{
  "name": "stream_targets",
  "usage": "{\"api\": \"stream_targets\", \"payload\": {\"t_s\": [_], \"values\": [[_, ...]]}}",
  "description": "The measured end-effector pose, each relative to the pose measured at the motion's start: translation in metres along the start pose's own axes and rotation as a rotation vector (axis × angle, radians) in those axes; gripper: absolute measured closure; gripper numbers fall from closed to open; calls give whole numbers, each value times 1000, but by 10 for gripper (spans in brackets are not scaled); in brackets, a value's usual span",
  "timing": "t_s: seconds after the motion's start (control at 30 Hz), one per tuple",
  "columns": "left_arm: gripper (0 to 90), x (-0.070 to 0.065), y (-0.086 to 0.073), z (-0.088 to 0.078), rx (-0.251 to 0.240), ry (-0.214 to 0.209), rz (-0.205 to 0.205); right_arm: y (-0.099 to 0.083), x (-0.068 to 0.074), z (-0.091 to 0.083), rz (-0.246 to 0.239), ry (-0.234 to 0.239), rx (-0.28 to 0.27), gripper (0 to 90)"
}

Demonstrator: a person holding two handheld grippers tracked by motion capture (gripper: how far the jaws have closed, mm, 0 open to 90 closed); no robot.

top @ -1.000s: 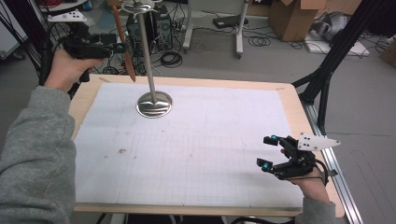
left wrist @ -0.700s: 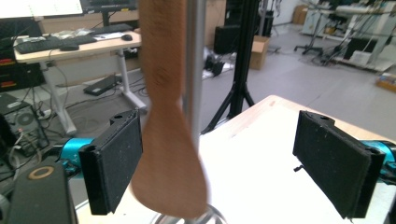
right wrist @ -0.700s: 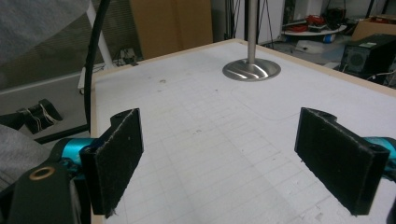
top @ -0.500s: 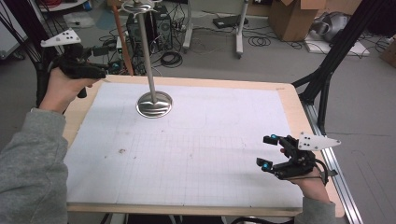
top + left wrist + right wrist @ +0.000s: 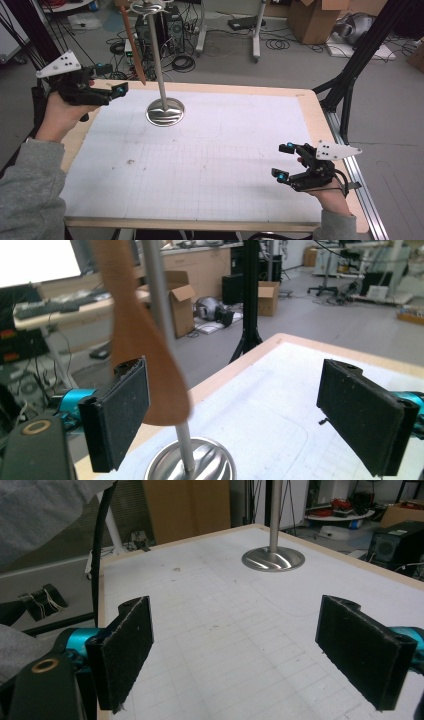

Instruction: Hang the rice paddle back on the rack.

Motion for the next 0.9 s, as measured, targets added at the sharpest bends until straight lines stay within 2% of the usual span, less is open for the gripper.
{"api": "stream_targets", "payload": {"t_s": [0.2,0.27,0.37,0.47,0.67,0.9], "values": [[141,-17,-21,-8,8,-17,1,1,1,6,0,7,2,141],[140,-20,-27,-11,-4,-28,-39,1,1,7,-4,7,0,141],[140,-24,-37,-15,11,-19,-40,2,0,8,2,2,-1,141],[140,-28,-43,-20,-1,-5,-57,5,0,8,-1,-1,-14,141],[135,-38,-49,-32,-51,-7,-128,8,2,11,-9,4,-22,141],[128,-44,-61,-42,-40,34,-115,10,2,15,-15,0,-26,141]]}}
Point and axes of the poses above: each handheld gripper's, and its own axes: z roughly forward along the jaws, y roughly out of its top, x roughly to its left, the point moved 7 cm from there along z, roughly forward along the jaws, and after that the axes turned 14 degrees about -x, right-handed, at the moved point
